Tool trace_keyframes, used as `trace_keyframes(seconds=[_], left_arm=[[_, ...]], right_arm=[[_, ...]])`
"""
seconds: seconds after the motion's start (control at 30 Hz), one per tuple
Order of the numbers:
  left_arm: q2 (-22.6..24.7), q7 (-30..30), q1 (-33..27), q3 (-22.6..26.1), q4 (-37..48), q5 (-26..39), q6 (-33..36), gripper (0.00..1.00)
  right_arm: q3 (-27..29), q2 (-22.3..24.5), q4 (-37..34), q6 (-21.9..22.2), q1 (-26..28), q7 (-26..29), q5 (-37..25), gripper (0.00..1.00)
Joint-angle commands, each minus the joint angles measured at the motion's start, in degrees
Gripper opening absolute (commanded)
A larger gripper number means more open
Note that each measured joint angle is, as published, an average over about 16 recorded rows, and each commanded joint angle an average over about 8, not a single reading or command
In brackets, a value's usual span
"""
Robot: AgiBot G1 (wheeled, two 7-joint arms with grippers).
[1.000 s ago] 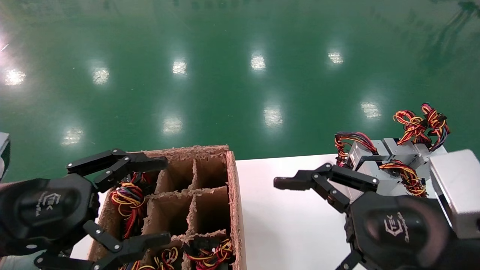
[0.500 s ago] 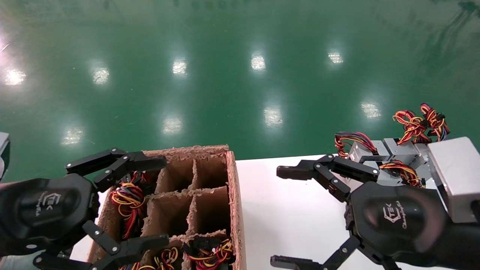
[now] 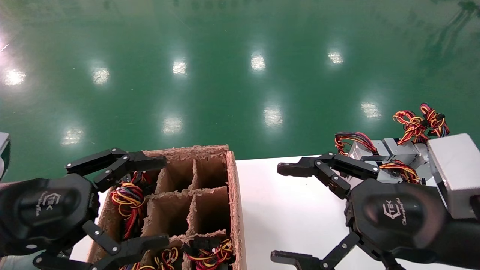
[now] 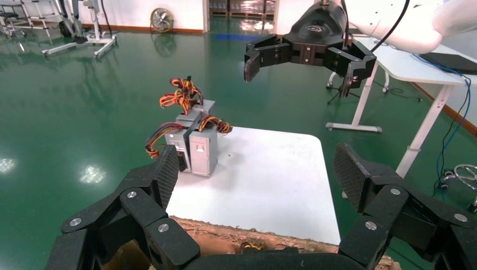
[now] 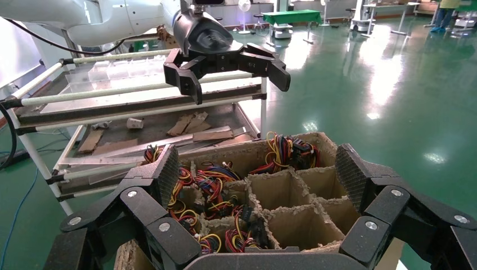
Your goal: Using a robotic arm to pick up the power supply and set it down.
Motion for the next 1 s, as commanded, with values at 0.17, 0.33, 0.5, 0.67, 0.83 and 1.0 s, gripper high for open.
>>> trace_keyframes(seconds=[0.17, 0.33, 0.5, 0.67, 0.83, 1.0], left_arm=[[0.00, 0.00, 0.00, 0.00, 0.00, 0.00, 0.00, 1.00], [0.00, 0.00, 0.00, 0.00, 0.00, 0.00, 0.00, 1.00], [0.00, 0.00, 0.00, 0.00, 0.00, 0.00, 0.00, 1.00], [0.00, 0.00, 0.00, 0.00, 0.00, 0.00, 0.00, 1.00], [0.00, 0.00, 0.00, 0.00, 0.00, 0.00, 0.00, 1.00], [0.00, 0.00, 0.00, 0.00, 0.00, 0.00, 0.00, 1.00]], right_arm=[[-0.04, -0.02, -0.09, 0.06, 0.03, -0.02, 0.03, 1.00], [-0.06, -0.04, -0.13, 0.09, 0.05, -0.04, 0.05, 1.00], [-0.09, -0.05, -0.15, 0.10, 0.07, -0.06, 0.07, 1.00], [-0.11, -0.05, -0.18, 0.12, 0.09, -0.08, 0.08, 1.00], [-0.12, -0.05, -0.20, 0.14, 0.10, -0.09, 0.09, 1.00], [-0.12, -0.05, -0.21, 0.15, 0.10, -0.09, 0.09, 1.00]])
